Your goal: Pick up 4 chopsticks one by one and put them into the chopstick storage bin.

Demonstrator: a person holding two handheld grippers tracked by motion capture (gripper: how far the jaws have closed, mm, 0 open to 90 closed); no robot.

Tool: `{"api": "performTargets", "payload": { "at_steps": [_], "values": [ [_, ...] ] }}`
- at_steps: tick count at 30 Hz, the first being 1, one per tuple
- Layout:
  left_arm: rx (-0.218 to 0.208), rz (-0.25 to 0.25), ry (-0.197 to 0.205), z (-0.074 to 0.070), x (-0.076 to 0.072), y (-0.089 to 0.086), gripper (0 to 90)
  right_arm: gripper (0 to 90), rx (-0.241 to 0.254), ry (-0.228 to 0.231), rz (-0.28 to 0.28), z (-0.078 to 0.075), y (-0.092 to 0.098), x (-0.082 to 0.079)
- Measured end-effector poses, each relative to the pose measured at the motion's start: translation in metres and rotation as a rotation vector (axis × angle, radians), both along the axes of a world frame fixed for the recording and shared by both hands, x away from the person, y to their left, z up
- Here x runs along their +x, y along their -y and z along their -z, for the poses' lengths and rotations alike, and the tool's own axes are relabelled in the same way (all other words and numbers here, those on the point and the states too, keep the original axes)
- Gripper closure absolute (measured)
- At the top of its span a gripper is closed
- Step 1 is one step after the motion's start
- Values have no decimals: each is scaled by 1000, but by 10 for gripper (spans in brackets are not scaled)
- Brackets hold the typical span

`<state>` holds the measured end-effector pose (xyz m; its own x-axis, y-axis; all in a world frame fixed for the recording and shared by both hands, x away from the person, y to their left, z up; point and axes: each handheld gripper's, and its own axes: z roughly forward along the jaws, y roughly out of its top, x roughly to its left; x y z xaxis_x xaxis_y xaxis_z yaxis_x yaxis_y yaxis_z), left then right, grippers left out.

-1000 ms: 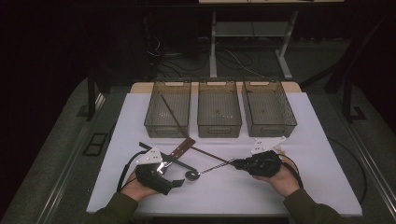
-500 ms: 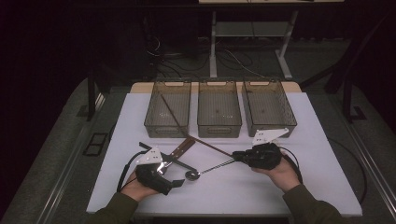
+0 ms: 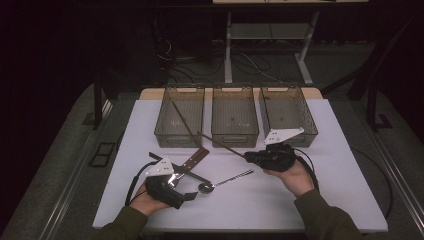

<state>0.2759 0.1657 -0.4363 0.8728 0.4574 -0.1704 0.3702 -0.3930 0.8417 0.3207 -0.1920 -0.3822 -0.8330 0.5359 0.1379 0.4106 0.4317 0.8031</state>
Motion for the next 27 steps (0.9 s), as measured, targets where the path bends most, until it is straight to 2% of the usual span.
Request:
{"api": "performTargets", "payload": {
  "at_steps": [9, 13, 17, 27],
  "values": [
    [2, -3, 7, 0, 2, -1, 0, 851, 4, 9, 33, -6, -7, 9],
    [-8, -14, -7, 1, 4, -3, 0, 851, -1, 12, 48, -8, -11, 17],
    [-15, -17, -4, 1, 4, -4, 0, 852, 14, 6, 67, -10, -15, 25],
    [-8, -7, 0, 1, 4, -4, 0, 851, 16, -18, 104, -13, -31, 46]
  ]
}}
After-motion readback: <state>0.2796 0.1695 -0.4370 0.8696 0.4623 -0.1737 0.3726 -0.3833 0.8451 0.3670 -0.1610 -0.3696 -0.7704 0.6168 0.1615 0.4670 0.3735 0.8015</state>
